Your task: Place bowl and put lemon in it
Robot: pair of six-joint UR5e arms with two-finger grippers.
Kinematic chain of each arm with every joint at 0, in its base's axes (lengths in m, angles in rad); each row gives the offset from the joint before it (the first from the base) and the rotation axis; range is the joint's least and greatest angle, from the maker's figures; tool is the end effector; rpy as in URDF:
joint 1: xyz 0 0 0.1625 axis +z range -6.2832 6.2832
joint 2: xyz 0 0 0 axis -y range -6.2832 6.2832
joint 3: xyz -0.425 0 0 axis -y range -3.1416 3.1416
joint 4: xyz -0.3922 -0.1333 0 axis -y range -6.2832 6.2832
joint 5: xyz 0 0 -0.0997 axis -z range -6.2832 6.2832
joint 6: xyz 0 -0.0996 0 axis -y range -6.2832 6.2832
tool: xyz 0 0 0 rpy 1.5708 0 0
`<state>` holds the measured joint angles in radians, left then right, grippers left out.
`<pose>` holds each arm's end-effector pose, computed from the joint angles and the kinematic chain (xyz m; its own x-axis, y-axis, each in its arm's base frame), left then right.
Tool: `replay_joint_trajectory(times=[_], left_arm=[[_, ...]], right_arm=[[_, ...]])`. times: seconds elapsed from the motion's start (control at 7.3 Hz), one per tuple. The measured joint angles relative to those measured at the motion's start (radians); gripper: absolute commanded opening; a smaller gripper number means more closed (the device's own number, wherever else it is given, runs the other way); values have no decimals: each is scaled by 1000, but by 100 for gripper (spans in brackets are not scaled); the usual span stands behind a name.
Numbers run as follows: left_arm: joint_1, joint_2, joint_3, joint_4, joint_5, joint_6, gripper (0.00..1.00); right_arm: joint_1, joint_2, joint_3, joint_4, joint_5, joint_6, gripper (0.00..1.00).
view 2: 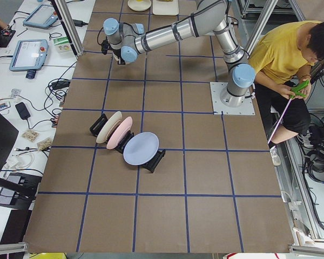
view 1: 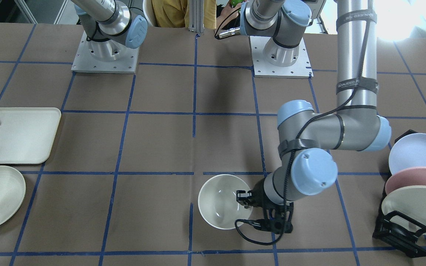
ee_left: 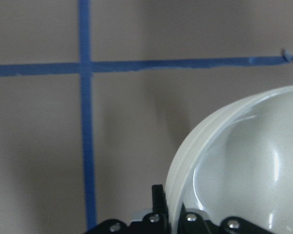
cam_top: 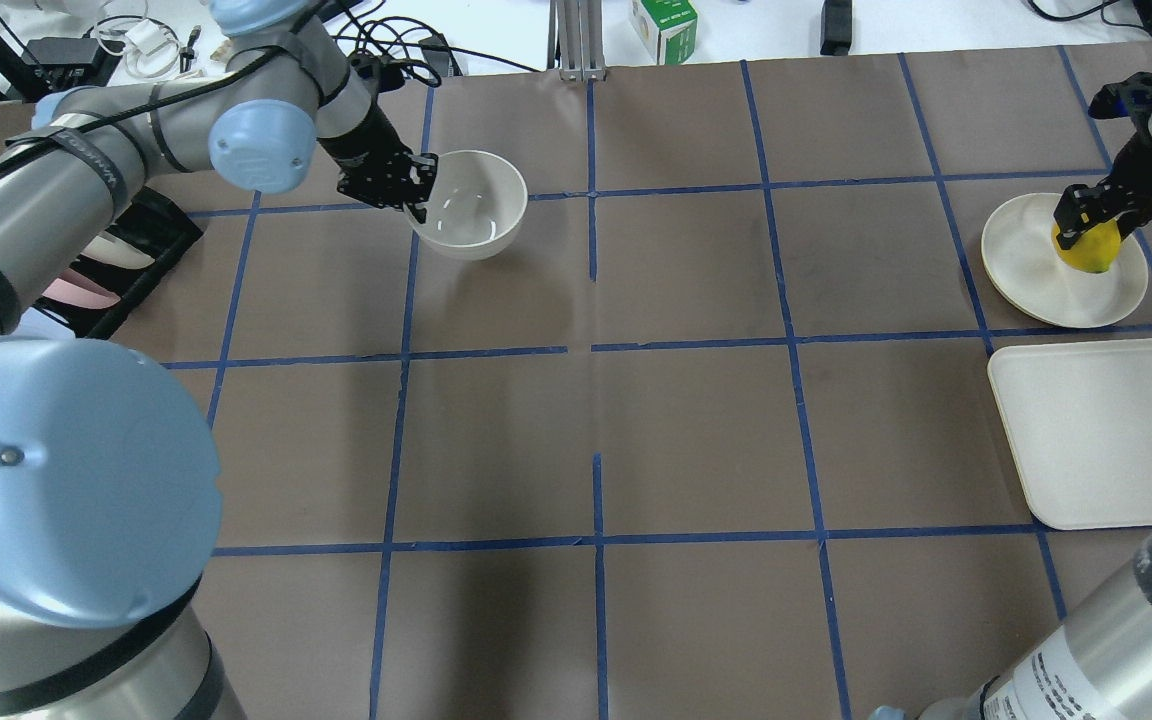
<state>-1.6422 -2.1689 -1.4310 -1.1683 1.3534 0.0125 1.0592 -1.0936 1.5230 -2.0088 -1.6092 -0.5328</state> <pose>-0.2033 -0.6724 0.2375 -0.9739 0.0701 0.2160 0.0834 0.9951 0.0531 -0.2065 -0.6322 0.2781 -0.9991 -0.0212 0.0374 -0.0208 0.9997 0.0121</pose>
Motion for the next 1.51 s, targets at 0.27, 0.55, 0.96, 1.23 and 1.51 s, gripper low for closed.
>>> replay_joint_trajectory(times=[0.27, 0.55, 0.96, 1.23, 1.51], left_arm=[[-51, 48, -97, 9, -16, -49, 0], [-71, 78, -150, 31, -49, -98, 0], [-106, 59, -181, 98, -50, -122, 100], [-108, 66, -219, 202, -45, -168, 100], [-62, 132, -215, 178, -37, -176, 100]], right_arm=[[33, -84, 0, 124, 32, 55, 0], [126, -147, 0, 214, 46, 201, 0], [333, -200, 2, 259, 47, 458, 0], [465, -204, 5, 258, 51, 626, 0], [578, -199, 9, 238, 53, 745, 0]])
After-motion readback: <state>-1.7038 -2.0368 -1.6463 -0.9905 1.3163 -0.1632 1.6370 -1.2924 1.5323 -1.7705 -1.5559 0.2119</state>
